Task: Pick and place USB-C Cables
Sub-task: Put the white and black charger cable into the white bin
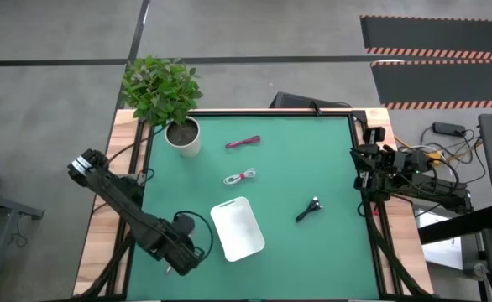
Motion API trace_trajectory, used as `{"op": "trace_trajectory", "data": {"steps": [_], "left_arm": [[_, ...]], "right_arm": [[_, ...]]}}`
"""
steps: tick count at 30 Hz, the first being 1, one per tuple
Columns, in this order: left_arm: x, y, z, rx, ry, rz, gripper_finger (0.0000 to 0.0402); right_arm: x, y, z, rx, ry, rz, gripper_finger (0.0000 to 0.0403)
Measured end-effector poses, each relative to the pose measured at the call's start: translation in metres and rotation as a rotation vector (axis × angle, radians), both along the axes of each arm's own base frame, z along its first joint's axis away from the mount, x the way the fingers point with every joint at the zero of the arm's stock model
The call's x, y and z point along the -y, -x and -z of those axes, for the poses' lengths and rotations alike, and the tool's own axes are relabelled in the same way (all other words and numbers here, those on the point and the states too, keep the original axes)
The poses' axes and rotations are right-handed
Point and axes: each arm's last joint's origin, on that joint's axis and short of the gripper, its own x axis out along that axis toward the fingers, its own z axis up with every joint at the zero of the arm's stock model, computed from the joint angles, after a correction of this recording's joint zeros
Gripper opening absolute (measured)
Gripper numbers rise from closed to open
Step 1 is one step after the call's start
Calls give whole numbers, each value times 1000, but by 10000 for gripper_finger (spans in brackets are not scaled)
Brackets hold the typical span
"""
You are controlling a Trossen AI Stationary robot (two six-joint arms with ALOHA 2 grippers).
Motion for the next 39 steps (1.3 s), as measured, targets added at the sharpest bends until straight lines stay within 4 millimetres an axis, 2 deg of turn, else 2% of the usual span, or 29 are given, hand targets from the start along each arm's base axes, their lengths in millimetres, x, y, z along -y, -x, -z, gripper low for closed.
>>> {"op": "trace_trajectory", "data": {"steps": [8,12,16,21,28,39], "left_arm": [[-1,-20,-49,328,-173,231,10],[-9,-29,-65,406,-292,370,10],[-20,-38,-71,418,-376,510,10],[-30,-50,-73,438,-421,612,10],[-28,-64,-81,564,-513,851,10],[-22,-75,-114,766,-713,1123,10]], "right_arm": [[0,0,1,-6,-32,-22,28],[0,-1,2,-24,-92,-61,28],[1,-4,6,-63,-194,-124,28],[-2,-4,7,-100,-220,-242,28],[-5,-6,12,-186,-240,-401,28],[-5,-8,16,-225,-264,-406,28]]}}
